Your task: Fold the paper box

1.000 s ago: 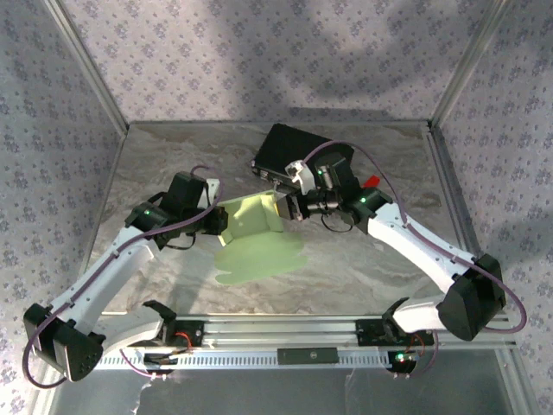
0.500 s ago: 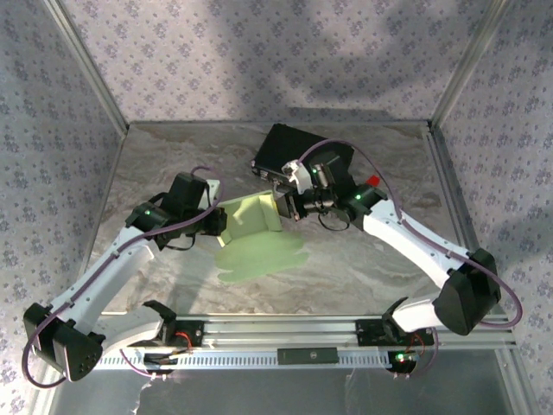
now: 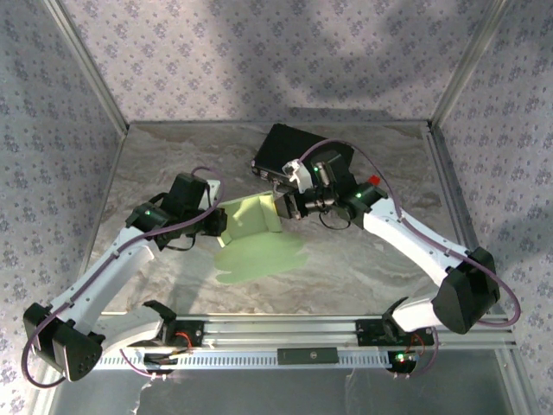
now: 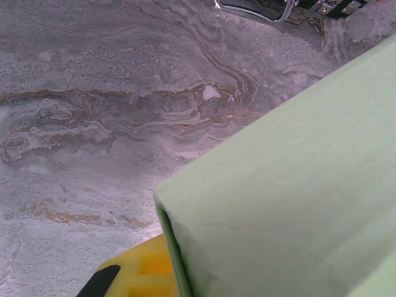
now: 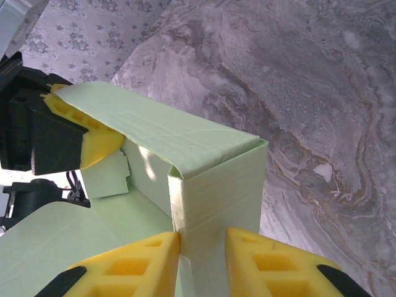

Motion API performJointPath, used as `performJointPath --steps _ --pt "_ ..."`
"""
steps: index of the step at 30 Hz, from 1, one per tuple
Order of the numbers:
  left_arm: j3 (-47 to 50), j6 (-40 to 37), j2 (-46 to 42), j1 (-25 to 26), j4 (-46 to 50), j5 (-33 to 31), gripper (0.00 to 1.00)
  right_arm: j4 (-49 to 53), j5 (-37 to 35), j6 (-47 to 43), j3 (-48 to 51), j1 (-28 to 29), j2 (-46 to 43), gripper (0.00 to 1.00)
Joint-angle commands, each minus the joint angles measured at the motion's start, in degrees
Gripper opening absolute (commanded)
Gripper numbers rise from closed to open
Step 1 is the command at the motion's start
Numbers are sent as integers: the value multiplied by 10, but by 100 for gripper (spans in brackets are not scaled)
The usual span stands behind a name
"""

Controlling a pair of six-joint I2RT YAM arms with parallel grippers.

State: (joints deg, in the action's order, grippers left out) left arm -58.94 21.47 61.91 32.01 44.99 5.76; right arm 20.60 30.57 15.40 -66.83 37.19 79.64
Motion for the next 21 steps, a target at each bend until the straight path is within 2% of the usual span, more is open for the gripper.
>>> performJointPath --steps 1,9,21 --pt "-26 -18 -16 16 -34 60 0 -27 38 6 -4 1 4 28" --pt "-23 -16 -14 16 -39 59 0 -34 82 11 -4 -4 1 28" --pt "-26 -15 -13 16 -41 61 0 -16 73 6 -19 1 6 29"
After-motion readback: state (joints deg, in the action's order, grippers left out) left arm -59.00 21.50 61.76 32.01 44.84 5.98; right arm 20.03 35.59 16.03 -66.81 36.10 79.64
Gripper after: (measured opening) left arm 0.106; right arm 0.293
